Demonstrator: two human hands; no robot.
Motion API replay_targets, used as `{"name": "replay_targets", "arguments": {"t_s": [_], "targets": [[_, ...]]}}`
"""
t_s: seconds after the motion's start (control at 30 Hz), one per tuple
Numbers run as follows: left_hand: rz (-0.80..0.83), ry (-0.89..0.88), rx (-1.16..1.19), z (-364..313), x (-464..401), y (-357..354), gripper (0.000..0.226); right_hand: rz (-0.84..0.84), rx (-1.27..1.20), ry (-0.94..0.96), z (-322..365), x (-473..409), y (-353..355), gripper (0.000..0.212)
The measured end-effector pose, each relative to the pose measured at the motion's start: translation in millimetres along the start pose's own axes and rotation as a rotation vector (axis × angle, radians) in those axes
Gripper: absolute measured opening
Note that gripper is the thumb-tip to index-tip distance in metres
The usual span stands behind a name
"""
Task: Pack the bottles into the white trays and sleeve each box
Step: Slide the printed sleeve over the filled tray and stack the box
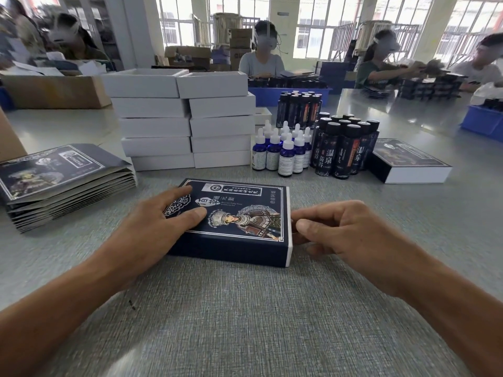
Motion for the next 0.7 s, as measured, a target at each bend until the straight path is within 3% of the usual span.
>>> {"name": "replay_targets", "arguments": {"t_s": [0.4,0.6,0.7], "targets": [[0.030,-0.042,-0.091,-11,10,-7,0.060,-0.021,-0.010,-0.005,3,2,-2,0.019],[-0.004,-0.060,-0.067,-14,15,-12,0.067,0.020,-0.239,-0.060,4,-2,-8,0.014],[0.003,-0.060,-0.028,-14,16,-13,0.067,0.026,-0.236,-0.067,5,-2,-12,0.017]]}}
Point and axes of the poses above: each hand's wrist, its own x-axis away from the middle knuckle, its own y-axis out of the back of the hand, z = x × y, the point moved 6 cm from there along -x, towards the middle knuckle, and after that the axes turned 12 degrees about x, right-handed, at the moved point
